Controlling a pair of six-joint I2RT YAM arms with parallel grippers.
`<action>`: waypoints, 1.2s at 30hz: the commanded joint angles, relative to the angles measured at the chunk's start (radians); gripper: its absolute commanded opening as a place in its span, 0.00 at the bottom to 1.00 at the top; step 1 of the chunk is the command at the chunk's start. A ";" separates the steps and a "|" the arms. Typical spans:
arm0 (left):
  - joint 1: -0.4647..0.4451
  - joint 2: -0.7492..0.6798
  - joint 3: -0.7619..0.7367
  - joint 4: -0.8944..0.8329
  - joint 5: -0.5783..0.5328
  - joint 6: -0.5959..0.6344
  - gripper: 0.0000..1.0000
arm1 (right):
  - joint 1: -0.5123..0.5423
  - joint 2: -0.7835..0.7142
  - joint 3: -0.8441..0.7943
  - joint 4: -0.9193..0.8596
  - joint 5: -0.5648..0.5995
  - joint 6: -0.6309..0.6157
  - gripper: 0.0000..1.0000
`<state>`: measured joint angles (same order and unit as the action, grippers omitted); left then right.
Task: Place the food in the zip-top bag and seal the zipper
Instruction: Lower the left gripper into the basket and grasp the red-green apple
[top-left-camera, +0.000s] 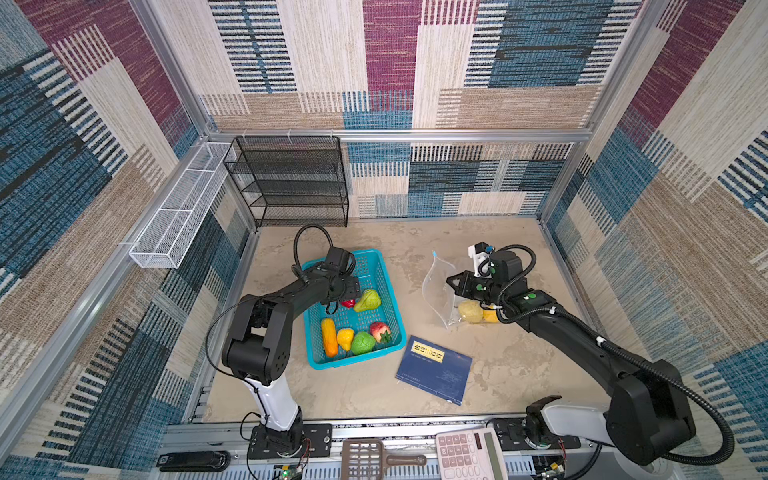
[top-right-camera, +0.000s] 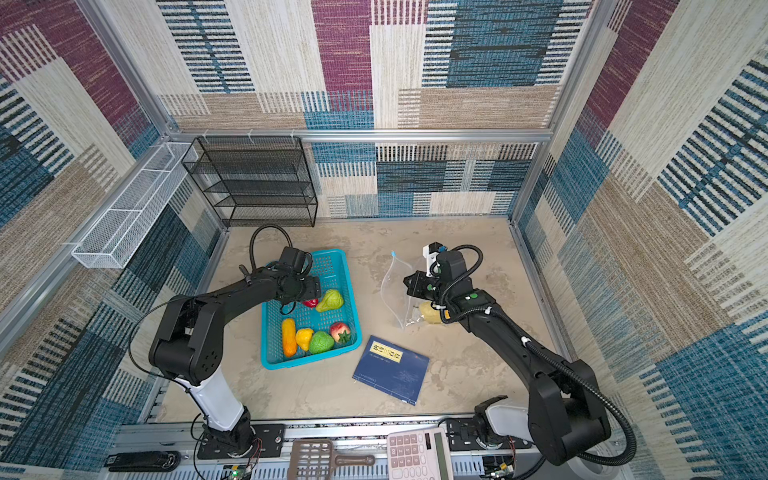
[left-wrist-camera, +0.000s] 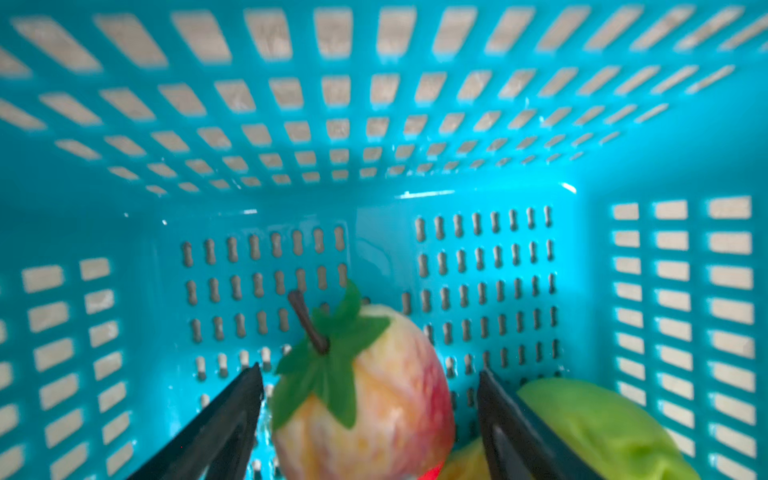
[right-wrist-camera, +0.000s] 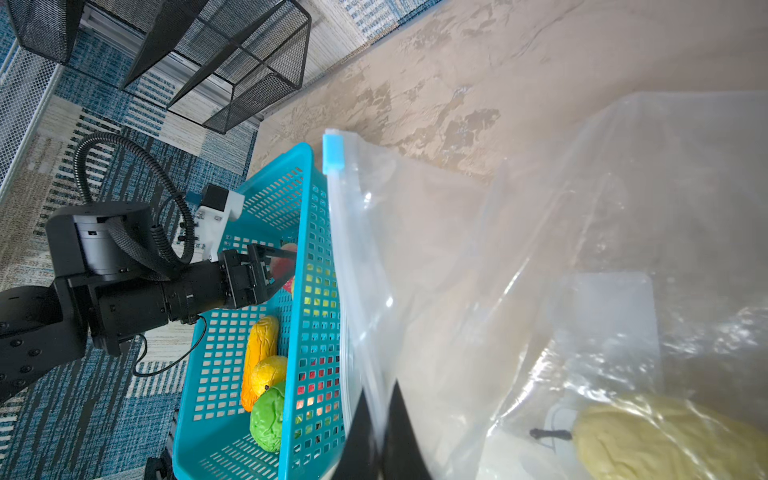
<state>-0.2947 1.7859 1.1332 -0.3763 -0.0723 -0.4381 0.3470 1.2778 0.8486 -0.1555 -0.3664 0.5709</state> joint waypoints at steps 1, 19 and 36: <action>0.000 0.002 -0.006 0.003 -0.007 -0.025 0.84 | 0.000 -0.004 0.006 0.011 -0.005 -0.008 0.00; 0.000 0.007 0.000 -0.009 -0.064 -0.015 0.83 | 0.000 -0.005 0.007 0.011 -0.002 -0.012 0.00; -0.004 0.082 0.051 0.018 -0.015 -0.042 0.76 | 0.001 -0.009 0.001 0.005 0.008 -0.016 0.00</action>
<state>-0.2974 1.8679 1.1896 -0.3622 -0.0742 -0.4759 0.3470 1.2652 0.8482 -0.1627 -0.3584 0.5663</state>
